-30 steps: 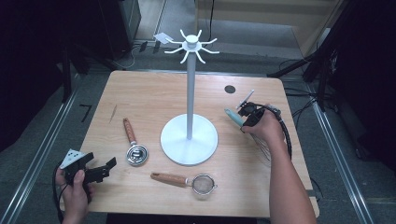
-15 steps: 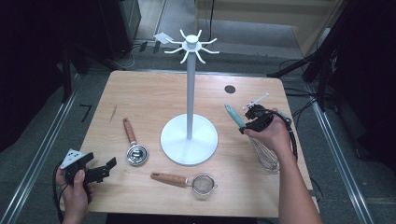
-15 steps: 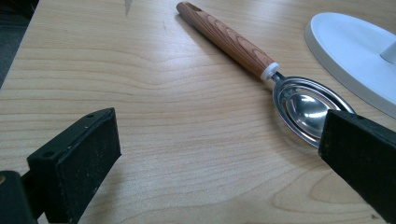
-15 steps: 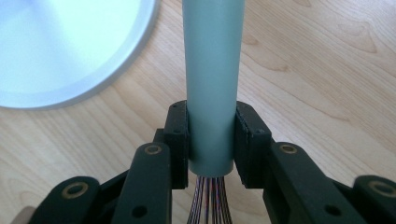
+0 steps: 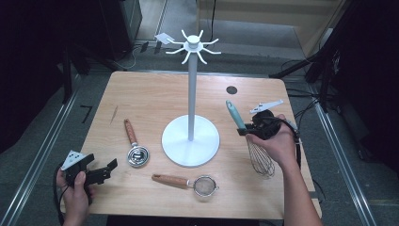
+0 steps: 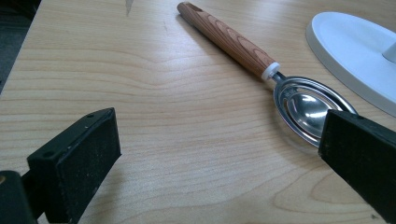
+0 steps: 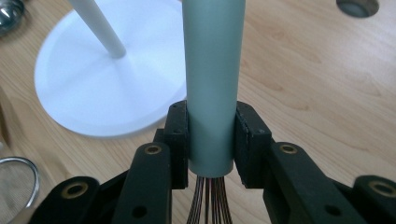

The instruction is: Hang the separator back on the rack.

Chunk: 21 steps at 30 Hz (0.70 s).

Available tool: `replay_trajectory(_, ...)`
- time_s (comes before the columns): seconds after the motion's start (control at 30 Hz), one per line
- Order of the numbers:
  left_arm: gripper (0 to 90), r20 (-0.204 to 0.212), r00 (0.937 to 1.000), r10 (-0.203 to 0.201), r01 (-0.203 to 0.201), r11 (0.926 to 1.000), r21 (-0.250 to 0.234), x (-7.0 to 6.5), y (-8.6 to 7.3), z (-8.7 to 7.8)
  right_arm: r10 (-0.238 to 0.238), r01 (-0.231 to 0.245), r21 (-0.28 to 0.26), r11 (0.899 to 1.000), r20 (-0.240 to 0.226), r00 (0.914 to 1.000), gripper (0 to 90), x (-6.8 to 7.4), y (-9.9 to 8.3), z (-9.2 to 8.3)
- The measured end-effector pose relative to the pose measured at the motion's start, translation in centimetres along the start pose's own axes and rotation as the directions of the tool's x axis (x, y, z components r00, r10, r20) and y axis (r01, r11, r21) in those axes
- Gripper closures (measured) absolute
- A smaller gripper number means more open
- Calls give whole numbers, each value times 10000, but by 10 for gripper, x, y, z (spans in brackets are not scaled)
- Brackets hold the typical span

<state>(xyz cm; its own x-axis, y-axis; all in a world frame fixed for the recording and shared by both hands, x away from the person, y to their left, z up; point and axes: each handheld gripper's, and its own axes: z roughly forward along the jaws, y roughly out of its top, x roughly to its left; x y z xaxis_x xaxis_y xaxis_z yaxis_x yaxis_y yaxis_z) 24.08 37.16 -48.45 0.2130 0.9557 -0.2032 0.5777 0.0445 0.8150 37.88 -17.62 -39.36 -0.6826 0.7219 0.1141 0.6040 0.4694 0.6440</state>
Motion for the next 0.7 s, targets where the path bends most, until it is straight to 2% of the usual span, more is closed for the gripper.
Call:
replay_trajectory(0.17,0,-45,10000,20,-21,10000,-11,0,0,0,-102,76,-1114,9937,-226,9997,712,12,-4,-8)
replay_trajectory(0.23,0,-64,10000,38,-38,10000,-12,-1,0,0,-80,50,-1294,9916,-232,9997,712,15,-5,-9)
replay_trajectory(0.33,0,-62,10000,49,-50,10000,-30,-1,0,0,-29,-16,-1839,9829,-240,9997,712,22,-8,-10)
replay_trajectory(0.37,0,-64,10000,28,-28,10000,-61,-1,0,0,10,-59,-2175,9760,-225,9997,712,26,-8,-11)
replay_trajectory(0.47,0,-55,9999,110,-111,9999,-65,-2,0,0,-40,-48,-2590,9659,-334,9994,712,32,-8,-15)
replay_trajectory(0.5,0,-55,9999,110,-111,9999,-65,-2,0,0,-40,-48,-2590,9659,-334,9994,712,32,-8,-15)
replay_trajectory(0.6,0,-26,10000,81,-81,10000,-53,-1,0,0,-142,24,-3051,9523,-365,9992,711,43,-5,-21)
replay_trajectory(0.63,0,-32,10000,72,-72,10000,-48,-1,0,0,-142,24,-3051,9523,-365,9992,711,43,-5,-21)
replay_trajectory(0.7,0,-35,10000,80,-81,10000,-51,-1,0,0,361,-337,-3167,9479,16,9993,711,45,-3,-25)
